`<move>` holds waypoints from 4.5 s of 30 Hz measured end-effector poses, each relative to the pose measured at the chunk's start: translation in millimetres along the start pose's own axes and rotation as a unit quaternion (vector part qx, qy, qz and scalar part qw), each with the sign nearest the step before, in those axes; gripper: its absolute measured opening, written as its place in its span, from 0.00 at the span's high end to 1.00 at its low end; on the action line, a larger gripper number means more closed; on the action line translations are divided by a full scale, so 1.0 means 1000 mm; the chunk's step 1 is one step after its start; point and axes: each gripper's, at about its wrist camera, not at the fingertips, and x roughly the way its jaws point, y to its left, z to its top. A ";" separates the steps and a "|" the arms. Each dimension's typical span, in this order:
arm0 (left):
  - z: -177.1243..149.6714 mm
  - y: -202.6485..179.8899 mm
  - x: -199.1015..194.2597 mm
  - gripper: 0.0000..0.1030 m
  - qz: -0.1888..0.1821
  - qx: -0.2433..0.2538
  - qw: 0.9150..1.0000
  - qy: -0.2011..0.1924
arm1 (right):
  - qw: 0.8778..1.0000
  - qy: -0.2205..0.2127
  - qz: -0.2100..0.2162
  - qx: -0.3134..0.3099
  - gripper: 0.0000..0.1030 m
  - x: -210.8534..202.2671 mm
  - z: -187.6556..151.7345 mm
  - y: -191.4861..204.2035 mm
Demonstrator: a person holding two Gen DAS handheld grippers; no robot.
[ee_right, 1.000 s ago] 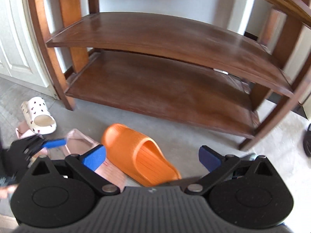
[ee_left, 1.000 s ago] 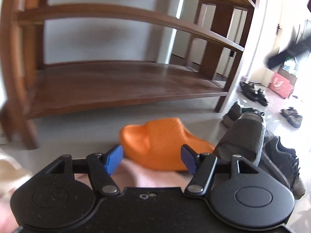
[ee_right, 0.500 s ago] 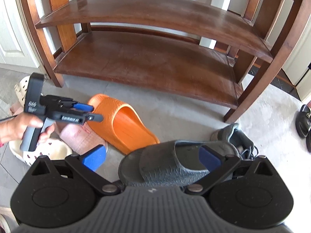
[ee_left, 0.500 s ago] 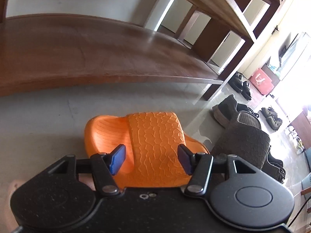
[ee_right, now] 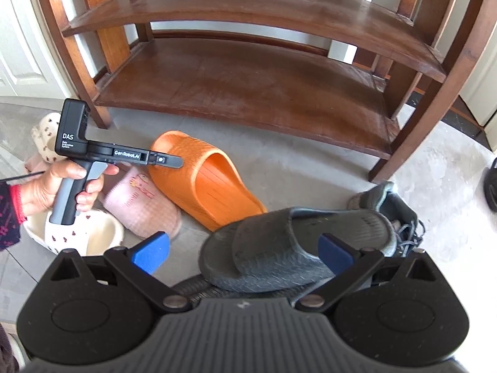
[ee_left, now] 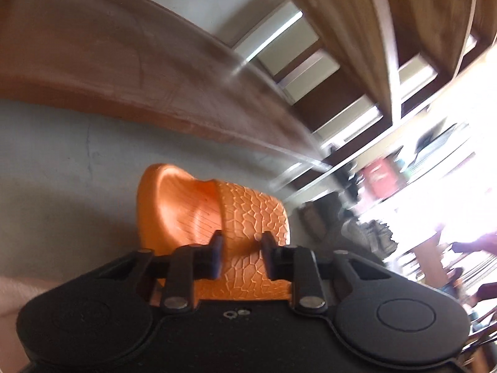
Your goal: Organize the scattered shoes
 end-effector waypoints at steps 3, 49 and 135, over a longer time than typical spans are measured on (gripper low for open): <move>-0.006 -0.008 -0.007 0.89 -0.024 -0.009 1.000 -0.004 | 1.000 -0.008 0.010 -0.001 0.00 -0.002 0.003 0.004; -0.228 -0.046 -0.419 0.92 0.163 -0.158 0.895 -0.384 | 0.958 -0.014 0.154 -0.243 0.01 0.061 0.031 0.236; -0.376 -0.045 -0.549 0.52 0.410 -0.252 0.800 -0.359 | 0.828 0.224 0.414 -0.304 0.70 0.153 -0.102 0.552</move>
